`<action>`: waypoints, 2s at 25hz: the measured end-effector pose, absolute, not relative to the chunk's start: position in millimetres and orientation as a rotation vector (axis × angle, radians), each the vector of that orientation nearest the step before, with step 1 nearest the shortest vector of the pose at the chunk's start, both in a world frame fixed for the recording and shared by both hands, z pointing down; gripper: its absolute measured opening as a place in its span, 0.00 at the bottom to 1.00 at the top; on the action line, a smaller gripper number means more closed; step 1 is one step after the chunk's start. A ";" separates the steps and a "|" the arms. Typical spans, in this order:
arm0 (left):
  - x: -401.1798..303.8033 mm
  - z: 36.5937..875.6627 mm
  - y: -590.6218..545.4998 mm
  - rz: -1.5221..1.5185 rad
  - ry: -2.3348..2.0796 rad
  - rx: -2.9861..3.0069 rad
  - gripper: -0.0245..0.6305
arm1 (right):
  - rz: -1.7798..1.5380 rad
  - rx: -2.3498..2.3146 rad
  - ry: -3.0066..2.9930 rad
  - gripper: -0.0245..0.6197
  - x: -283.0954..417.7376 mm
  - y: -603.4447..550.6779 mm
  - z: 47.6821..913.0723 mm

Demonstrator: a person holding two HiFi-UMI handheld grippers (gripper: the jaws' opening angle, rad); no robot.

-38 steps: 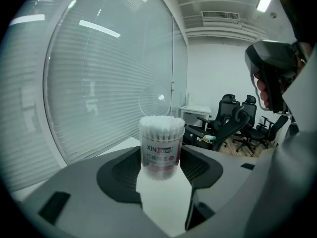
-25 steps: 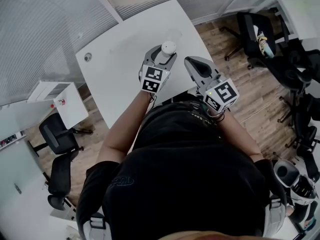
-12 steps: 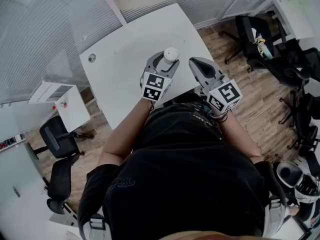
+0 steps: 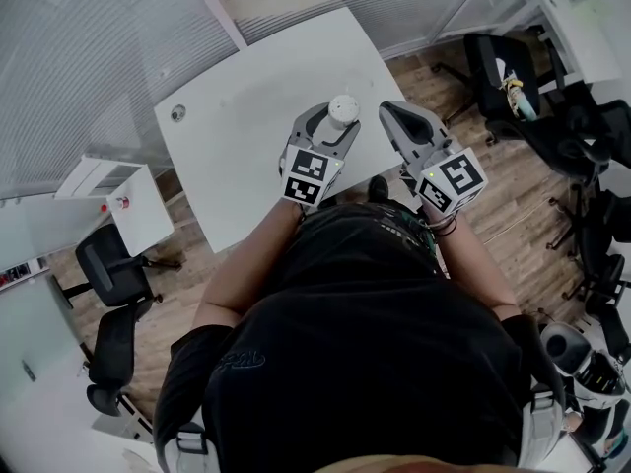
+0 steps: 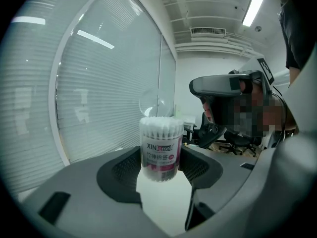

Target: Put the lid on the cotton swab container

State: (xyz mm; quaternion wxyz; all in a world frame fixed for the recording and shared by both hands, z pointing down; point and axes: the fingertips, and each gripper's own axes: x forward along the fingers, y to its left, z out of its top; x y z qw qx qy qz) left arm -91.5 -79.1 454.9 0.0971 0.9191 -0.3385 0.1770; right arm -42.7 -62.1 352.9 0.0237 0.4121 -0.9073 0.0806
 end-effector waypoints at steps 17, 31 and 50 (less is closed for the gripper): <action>-10.2 433.3 -88.3 0.512 -1.061 2.694 0.43 | 0.282 1.148 -2.902 0.08 46.9 -103.5 330.3; 29.8 434.8 -96.1 0.519 -1.193 2.623 0.43 | 0.410 0.817 -3.010 0.23 75.2 -131.2 331.8; 61.9 445.6 -85.7 0.543 -1.259 2.589 0.43 | 0.582 0.557 -2.996 0.41 78.8 -125.3 357.0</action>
